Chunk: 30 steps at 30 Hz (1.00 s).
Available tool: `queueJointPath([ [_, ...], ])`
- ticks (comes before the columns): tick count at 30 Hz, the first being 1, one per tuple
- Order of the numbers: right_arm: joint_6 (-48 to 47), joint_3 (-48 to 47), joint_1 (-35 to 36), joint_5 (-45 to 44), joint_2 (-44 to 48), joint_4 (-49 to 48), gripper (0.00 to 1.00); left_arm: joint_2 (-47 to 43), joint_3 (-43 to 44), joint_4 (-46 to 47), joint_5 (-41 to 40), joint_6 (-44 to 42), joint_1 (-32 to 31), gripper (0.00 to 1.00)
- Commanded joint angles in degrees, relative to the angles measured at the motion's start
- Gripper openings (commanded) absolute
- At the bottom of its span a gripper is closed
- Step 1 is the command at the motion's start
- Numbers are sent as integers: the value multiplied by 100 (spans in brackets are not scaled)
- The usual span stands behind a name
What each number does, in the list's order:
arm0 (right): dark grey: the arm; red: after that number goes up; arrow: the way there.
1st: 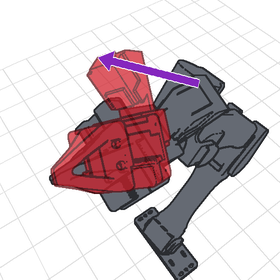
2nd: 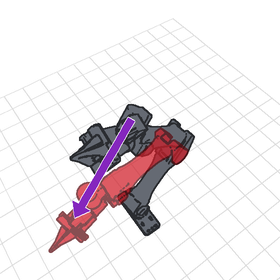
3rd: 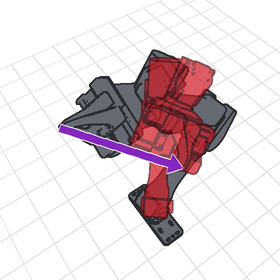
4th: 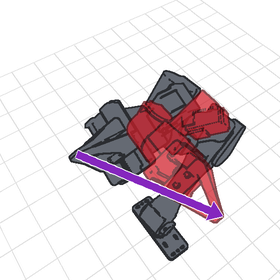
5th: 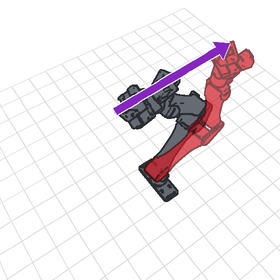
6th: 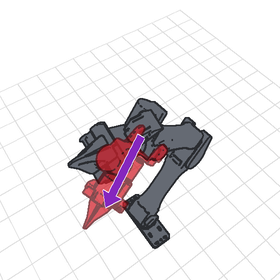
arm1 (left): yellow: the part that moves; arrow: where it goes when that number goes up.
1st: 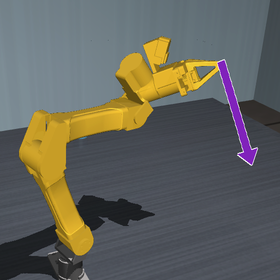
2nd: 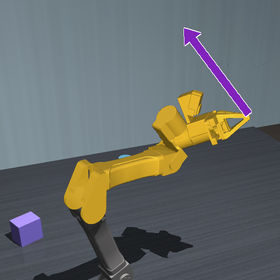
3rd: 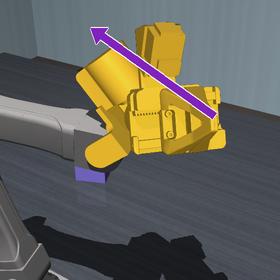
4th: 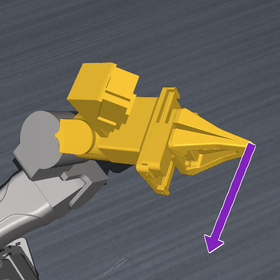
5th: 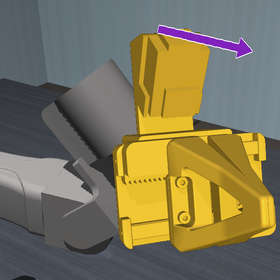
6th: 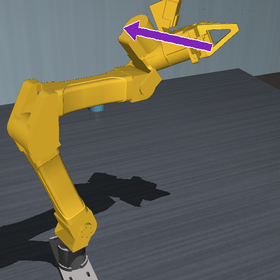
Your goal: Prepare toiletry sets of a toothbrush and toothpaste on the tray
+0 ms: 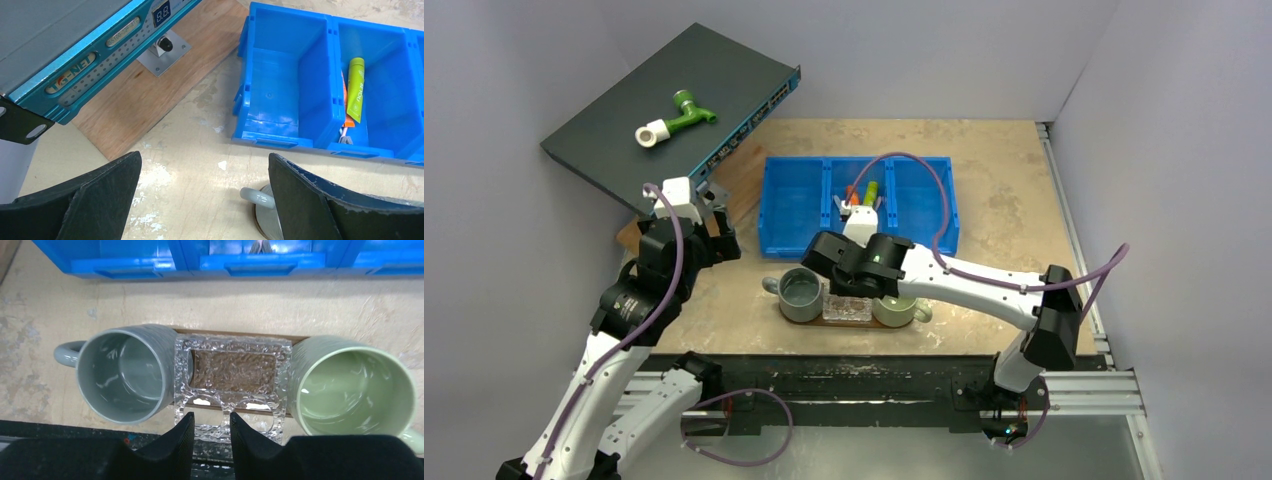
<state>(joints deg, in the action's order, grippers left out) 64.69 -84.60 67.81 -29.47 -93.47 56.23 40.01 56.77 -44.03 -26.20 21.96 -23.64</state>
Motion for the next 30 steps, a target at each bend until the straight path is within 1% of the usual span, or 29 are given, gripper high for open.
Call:
queueJointPath([
  [1,-488,-630,-64,-644,170,381,34,31,187,81,9,51,30,98],
  [8,-1243,-1044,-649,-603,88,198,34,109,189,75,-17,44,34,98],
  [12,-1666,-1210,-1058,-577,-47,-14,37,168,194,81,6,42,35,97],
  [13,-1768,-1276,-1151,-578,-110,-61,39,180,194,81,21,34,35,98],
  [16,-2037,-1507,-1450,-566,-392,-182,44,232,205,83,61,13,35,98],
  [20,-2225,-1779,-1806,-347,-823,-409,45,298,205,101,178,-23,35,100],
  [22,-2489,-1870,-1975,-234,-1010,-576,46,350,204,105,213,-41,35,100],
  [27,-2605,-2274,-2334,-46,-1571,-765,48,473,221,117,296,-76,35,100],
  [30,-2645,-2605,-2473,-6,-2004,-833,52,515,229,124,325,-85,35,100],
])
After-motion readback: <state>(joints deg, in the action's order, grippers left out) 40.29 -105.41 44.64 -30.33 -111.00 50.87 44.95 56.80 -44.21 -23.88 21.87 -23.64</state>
